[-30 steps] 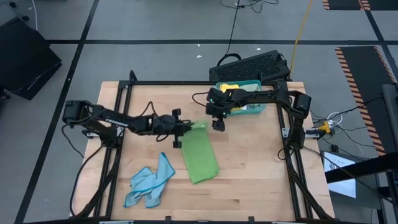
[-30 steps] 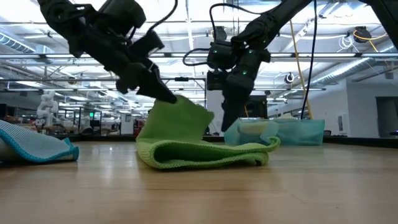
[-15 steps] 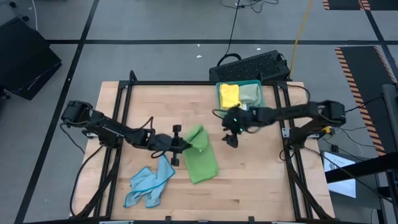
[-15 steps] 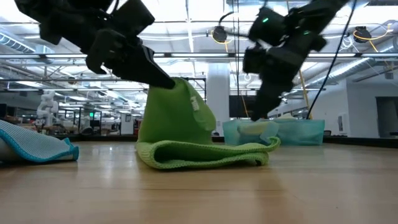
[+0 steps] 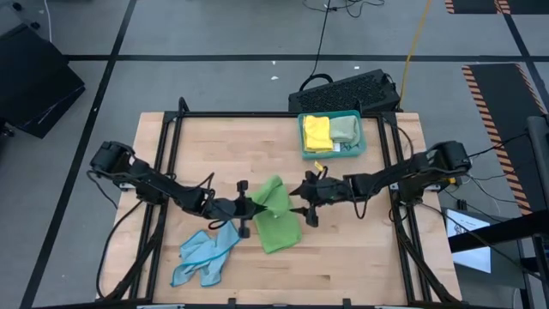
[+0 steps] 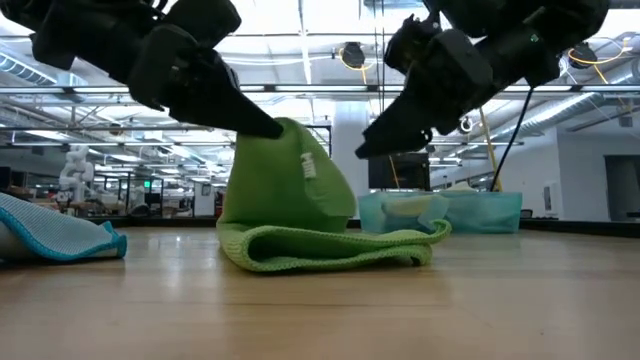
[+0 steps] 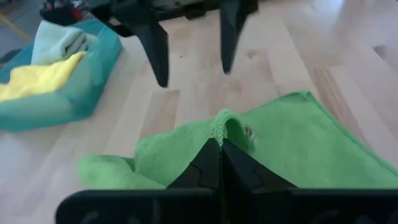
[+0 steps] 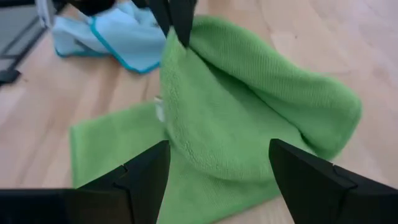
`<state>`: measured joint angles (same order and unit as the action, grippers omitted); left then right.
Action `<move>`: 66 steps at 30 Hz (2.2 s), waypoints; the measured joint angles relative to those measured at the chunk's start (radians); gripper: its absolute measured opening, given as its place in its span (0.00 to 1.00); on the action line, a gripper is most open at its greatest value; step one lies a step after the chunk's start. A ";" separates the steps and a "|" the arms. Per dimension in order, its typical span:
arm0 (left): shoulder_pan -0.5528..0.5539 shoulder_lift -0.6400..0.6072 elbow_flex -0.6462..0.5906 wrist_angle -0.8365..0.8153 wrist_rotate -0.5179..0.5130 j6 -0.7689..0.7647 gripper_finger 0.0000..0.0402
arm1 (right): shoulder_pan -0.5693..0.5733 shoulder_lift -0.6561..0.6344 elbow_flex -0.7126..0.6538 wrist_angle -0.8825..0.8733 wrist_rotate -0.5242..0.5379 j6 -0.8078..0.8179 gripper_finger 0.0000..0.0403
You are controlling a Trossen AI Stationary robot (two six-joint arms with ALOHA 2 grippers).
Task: Fold microfiber towels
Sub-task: Fold the green microfiber cloth
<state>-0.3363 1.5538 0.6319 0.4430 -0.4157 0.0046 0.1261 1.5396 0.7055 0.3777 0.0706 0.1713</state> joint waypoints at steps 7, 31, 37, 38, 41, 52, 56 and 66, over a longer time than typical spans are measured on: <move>-0.005 0.031 0.000 0.030 -0.075 -0.079 0.01 | 0.080 0.044 -0.001 -0.045 -0.010 -0.079 0.66; -0.070 0.031 0.000 0.103 -0.162 -0.172 0.01 | 0.288 0.201 0.000 0.100 0.075 0.104 0.41; -0.076 0.031 0.001 0.140 -0.163 -0.222 0.01 | 0.279 0.273 0.000 0.189 0.083 0.105 0.25; -0.080 0.031 0.005 0.133 -0.166 -0.228 0.01 | 0.277 0.282 0.000 0.191 0.084 0.109 0.23; -0.093 0.030 0.016 0.131 -0.169 -0.246 0.01 | 0.267 0.298 0.000 0.194 0.084 0.123 0.18; -0.118 0.081 0.036 0.135 -0.214 -0.278 0.01 | 0.235 0.301 0.000 0.165 0.083 0.157 0.10; -0.127 0.170 0.071 0.161 -0.222 -0.306 0.01 | 0.235 0.301 0.000 0.164 0.083 0.158 0.08; -0.142 0.297 0.227 0.136 -0.223 -0.249 0.01 | 0.235 0.301 0.000 0.191 0.084 0.179 0.08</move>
<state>-0.4785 1.8503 0.8585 0.5789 -0.6384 -0.2445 0.3607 1.8408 0.7055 0.5690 0.1547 0.3506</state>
